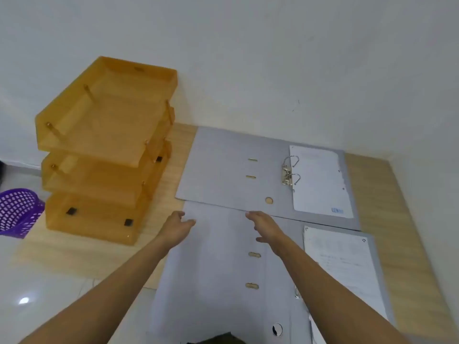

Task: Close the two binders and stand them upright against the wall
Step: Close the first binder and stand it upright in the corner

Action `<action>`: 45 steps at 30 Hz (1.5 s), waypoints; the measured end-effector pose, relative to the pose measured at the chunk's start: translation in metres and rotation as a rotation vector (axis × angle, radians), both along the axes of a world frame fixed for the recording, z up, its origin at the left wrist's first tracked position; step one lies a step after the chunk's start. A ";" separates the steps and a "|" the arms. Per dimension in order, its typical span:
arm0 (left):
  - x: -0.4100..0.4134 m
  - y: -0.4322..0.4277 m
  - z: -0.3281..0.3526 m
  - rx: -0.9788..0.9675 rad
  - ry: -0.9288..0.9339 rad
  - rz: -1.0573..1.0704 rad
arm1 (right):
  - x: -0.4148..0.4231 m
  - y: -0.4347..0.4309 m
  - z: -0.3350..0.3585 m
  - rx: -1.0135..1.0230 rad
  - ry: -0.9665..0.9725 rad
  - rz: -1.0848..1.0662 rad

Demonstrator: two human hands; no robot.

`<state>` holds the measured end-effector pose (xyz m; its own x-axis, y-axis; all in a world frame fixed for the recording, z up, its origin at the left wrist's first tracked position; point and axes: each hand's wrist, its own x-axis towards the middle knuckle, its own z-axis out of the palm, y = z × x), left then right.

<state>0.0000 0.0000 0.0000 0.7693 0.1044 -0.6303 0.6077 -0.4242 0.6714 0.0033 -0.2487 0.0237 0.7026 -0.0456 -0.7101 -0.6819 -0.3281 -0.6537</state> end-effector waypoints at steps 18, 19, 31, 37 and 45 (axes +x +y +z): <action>-0.007 0.023 -0.037 -0.098 0.044 0.267 | -0.016 0.025 -0.043 -0.277 -0.014 0.351; -0.007 0.025 -0.033 -0.135 0.036 0.276 | -0.017 0.025 -0.044 -0.277 -0.012 0.375; -0.026 -0.022 0.068 -0.486 -0.095 0.144 | -0.034 0.009 -0.003 -0.067 -0.197 0.367; -0.041 -0.107 0.115 -0.665 -0.042 0.095 | -0.049 -0.018 0.039 0.074 -0.359 0.326; -0.057 -0.213 0.116 -0.581 -0.138 -0.090 | -0.075 -0.082 0.091 0.226 -0.473 0.203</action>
<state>-0.0570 -0.2133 0.1165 0.8379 -0.2960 -0.4586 0.4774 -0.0101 0.8787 -0.0719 -0.3306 0.1149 0.9256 0.2410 -0.2920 -0.2352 -0.2383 -0.9423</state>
